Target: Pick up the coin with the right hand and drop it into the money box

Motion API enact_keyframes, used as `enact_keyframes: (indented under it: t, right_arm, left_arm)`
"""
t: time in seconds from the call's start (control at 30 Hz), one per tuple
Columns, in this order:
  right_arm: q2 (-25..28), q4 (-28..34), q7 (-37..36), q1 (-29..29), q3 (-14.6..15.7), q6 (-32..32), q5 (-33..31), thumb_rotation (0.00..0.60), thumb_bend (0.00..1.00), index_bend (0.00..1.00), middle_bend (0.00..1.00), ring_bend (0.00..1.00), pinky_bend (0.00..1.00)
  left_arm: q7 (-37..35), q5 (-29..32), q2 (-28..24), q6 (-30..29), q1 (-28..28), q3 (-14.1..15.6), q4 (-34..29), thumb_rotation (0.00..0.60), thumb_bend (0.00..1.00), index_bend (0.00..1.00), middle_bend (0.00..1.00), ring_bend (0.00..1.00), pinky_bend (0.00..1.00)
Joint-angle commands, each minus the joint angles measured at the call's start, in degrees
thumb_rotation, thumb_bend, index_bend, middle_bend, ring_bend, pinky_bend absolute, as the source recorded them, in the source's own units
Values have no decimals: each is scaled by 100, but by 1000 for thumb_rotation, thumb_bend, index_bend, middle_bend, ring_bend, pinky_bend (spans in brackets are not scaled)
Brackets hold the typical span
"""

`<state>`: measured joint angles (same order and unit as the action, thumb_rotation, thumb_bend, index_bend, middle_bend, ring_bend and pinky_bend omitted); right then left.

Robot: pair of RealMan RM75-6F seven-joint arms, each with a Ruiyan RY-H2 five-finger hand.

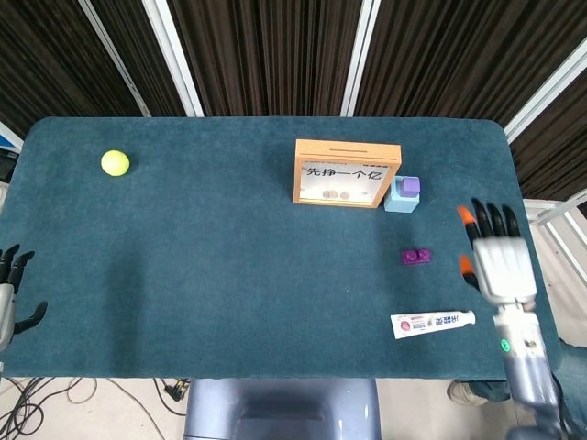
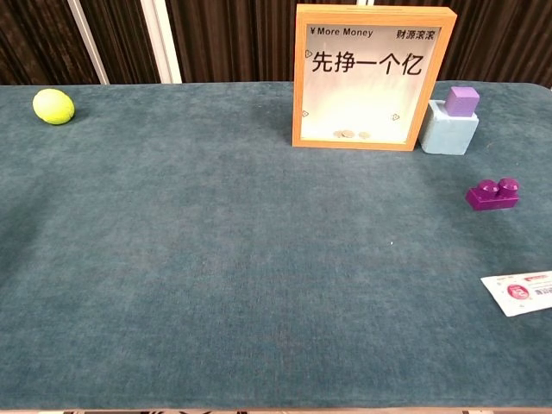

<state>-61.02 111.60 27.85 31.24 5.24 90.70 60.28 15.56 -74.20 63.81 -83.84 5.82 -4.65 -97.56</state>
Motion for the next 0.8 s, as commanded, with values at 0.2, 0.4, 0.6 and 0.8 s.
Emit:
enact_keyframes:
  t: [0.2,0.4,0.6,0.8]
  right_arm:
    - [-303,-1082,-1222,-1336,604,718,1331,600,508,85,0,0,0]
    - [-360,-1550,-1496,-1730,620,864,1771,600,507,78,0,0,0]
    - [-391,-1693,-1551,-1859,458,736,1968,600,508,78,0,0,0]
    - [-410,-1710,-1627,-1954,262,434,1925,600,508,78,0,0,0]
  left_arm:
    - [-16,-241,5,-71,-27,80,125,600,265,147,26,0,0]
    - [196,-336,90,-131,-18,98,188,600,265,147,26,0,0]
    - [284,-426,153,-229,-49,113,300,600,264,147,26,0,0]
    - [294,-410,169,-224,-50,90,334,600,264,146,26,0,0]
